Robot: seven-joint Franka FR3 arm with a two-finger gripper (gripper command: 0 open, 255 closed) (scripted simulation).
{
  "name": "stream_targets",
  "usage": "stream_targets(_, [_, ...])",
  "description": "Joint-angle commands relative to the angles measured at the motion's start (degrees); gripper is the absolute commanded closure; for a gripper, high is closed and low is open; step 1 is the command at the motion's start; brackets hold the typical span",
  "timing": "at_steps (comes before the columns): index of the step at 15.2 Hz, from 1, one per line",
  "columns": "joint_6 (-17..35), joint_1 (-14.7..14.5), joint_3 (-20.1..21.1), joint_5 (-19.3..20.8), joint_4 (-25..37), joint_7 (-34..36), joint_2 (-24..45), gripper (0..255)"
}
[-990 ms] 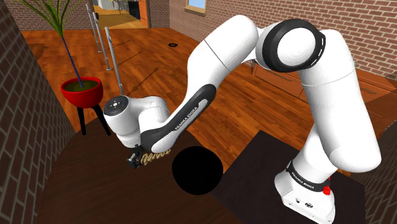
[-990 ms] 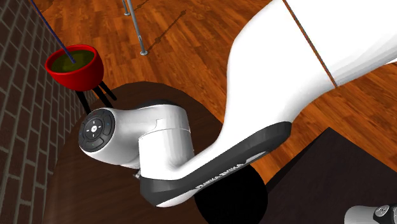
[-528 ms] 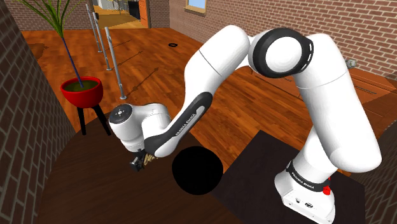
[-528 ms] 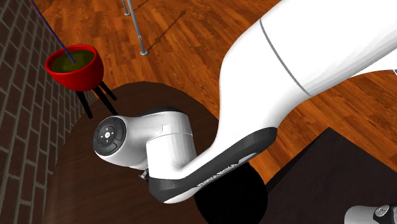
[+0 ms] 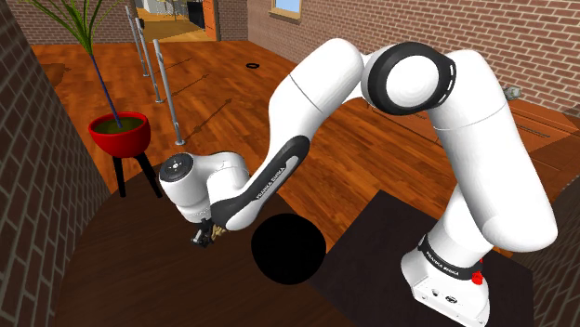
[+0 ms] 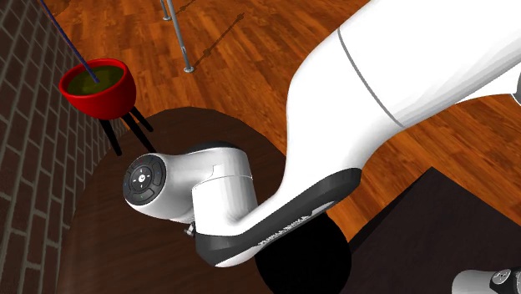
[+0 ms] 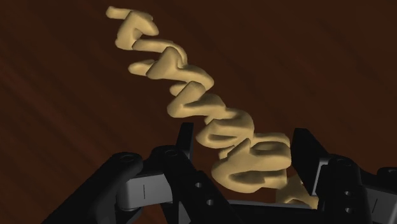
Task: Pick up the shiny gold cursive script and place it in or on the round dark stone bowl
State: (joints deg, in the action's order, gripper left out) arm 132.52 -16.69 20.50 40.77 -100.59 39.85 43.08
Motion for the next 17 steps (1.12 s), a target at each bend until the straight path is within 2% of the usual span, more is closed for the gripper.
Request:
stream_targets(1, [0.00, 0.00, -0.01, 0.00, 0.00, 0.00, 0.00, 255])
stream_targets(9, [0.00, 0.00, -0.01, 0.00, 0.01, 0.00, 0.01, 255])
stream_targets(17, [-3.07, 1.32, 1.90, -2.46, -1.27, -2.13, -4.66, 255])
